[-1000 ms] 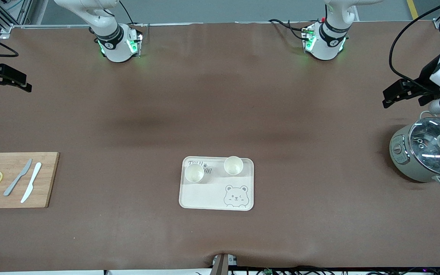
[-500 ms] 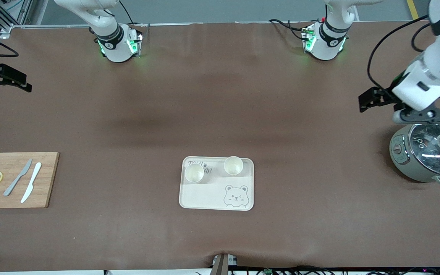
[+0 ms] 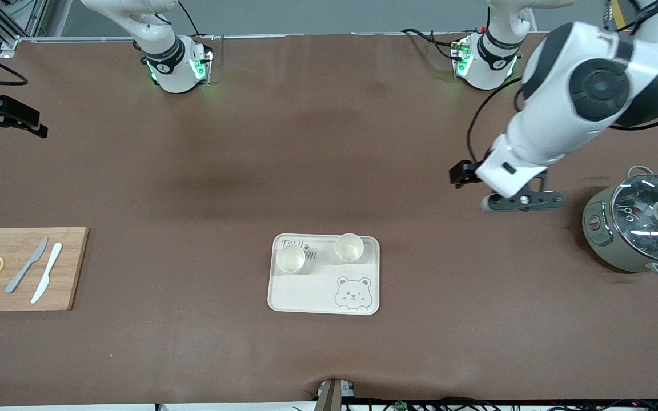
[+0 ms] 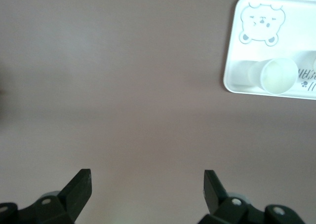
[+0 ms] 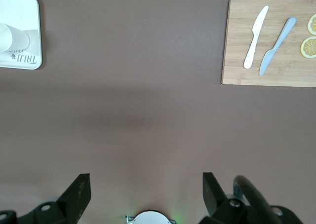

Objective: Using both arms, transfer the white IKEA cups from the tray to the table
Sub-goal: 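Reach the left gripper down to the white cup on the tray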

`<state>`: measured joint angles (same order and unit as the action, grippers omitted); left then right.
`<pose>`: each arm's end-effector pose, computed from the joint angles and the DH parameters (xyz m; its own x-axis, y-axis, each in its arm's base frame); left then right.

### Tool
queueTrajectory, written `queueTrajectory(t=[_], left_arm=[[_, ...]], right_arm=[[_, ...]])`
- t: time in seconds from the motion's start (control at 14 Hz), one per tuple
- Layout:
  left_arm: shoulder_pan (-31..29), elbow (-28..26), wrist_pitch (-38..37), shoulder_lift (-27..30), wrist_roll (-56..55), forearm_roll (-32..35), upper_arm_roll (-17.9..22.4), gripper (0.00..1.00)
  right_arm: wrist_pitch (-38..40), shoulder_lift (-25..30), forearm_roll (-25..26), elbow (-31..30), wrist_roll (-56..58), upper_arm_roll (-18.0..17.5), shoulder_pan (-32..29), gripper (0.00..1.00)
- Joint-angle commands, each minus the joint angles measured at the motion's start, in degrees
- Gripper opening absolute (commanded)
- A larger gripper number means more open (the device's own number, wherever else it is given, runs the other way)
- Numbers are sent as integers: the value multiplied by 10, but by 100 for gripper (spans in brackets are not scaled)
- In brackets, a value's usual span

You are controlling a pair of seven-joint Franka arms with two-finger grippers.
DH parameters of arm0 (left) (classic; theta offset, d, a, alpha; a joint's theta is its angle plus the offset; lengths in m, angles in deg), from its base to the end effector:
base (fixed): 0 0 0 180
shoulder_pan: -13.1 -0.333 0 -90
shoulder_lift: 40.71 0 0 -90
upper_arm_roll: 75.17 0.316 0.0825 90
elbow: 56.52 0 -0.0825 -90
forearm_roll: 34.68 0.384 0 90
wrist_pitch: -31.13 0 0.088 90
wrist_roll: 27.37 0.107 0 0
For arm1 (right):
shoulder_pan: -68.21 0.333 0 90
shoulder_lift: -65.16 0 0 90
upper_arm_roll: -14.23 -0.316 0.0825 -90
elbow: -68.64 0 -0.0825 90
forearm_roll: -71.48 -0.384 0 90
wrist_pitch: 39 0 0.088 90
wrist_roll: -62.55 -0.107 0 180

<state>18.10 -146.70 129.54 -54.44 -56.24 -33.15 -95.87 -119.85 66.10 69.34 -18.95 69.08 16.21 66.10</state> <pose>0.5706 -0.2495 0.5018 0.9936 0.0555 -0.0984 0.0570 -0.9983 0.0119 0.5315 -0.0337 0.6398 0.9942 0.0488 -0.0960 0.0443 -0.9978 -0.0491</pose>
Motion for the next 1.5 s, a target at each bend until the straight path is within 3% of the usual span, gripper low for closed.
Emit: queueTrajectory(t=[0.0,0.29,0.64,1.0,1.14,1.43], left_arm=[[39,-21,35,-19,-69,45,-2,100],[91,-88,156,-47,-184,67,-2,100],[128,-95,262,-124,-299,129,-2,100],[133,-88,393,-181,-323,132,-1,100],[135,-77,419,-203,-325,151,1,94],[136,0,421,-270,-327,172,2,82]], right_arm=[[-2,-7,-2,16,2,-6,-13,100],[-10,-8,-2,19,3,-6,-16,100],[-18,-14,0,29,6,-6,-16,100],[-52,-49,3,29,8,-8,-5,100],[-68,-72,4,29,8,-8,1,100],[-130,-158,0,28,8,-9,11,100]])
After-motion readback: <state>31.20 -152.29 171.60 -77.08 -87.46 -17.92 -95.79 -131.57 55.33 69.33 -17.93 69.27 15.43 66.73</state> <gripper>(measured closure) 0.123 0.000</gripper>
